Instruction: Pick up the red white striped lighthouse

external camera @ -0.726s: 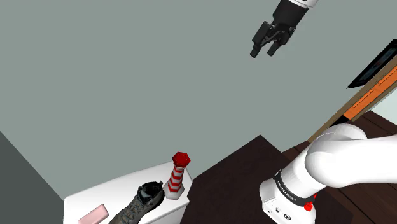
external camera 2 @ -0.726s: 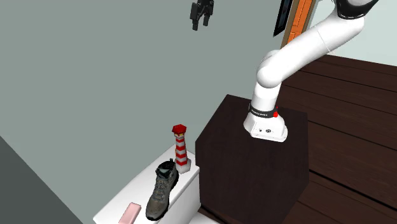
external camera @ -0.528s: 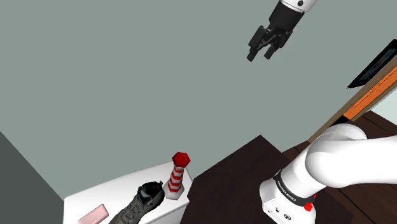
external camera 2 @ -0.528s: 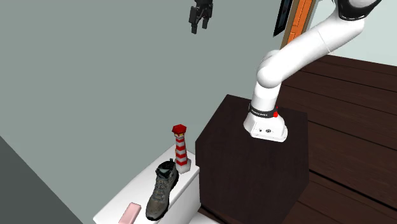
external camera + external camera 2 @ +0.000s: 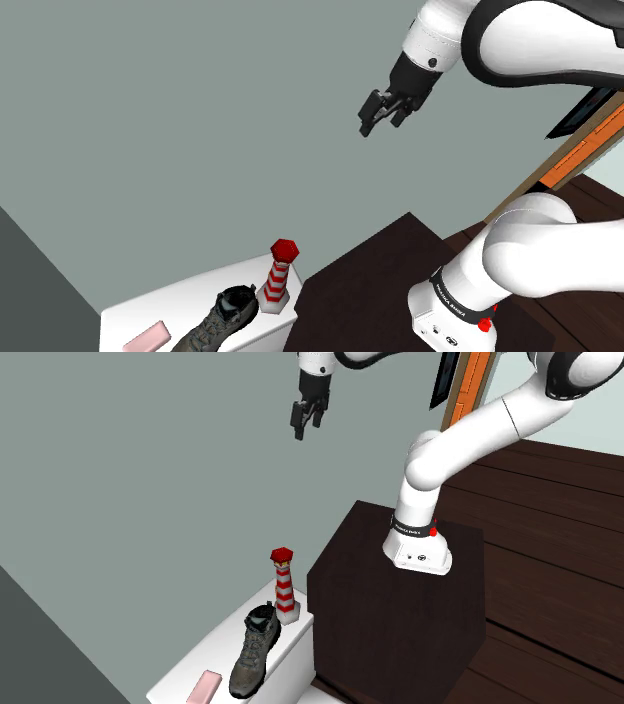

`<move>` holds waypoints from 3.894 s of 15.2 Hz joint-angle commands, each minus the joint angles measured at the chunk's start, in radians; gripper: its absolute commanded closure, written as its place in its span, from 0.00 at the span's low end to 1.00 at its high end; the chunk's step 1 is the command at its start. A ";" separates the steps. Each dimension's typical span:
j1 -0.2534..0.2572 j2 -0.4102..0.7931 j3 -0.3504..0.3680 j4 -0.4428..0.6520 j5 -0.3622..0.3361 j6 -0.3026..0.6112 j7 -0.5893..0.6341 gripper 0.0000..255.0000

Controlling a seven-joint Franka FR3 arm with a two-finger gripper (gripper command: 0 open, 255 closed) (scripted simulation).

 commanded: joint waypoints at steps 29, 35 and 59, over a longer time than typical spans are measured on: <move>-0.748 0.539 1.465 -0.020 -0.259 0.617 0.963 0.00; -0.871 0.501 1.597 -0.020 -0.224 0.670 0.957 1.00; -0.344 0.519 1.049 -0.004 -0.215 0.465 0.868 1.00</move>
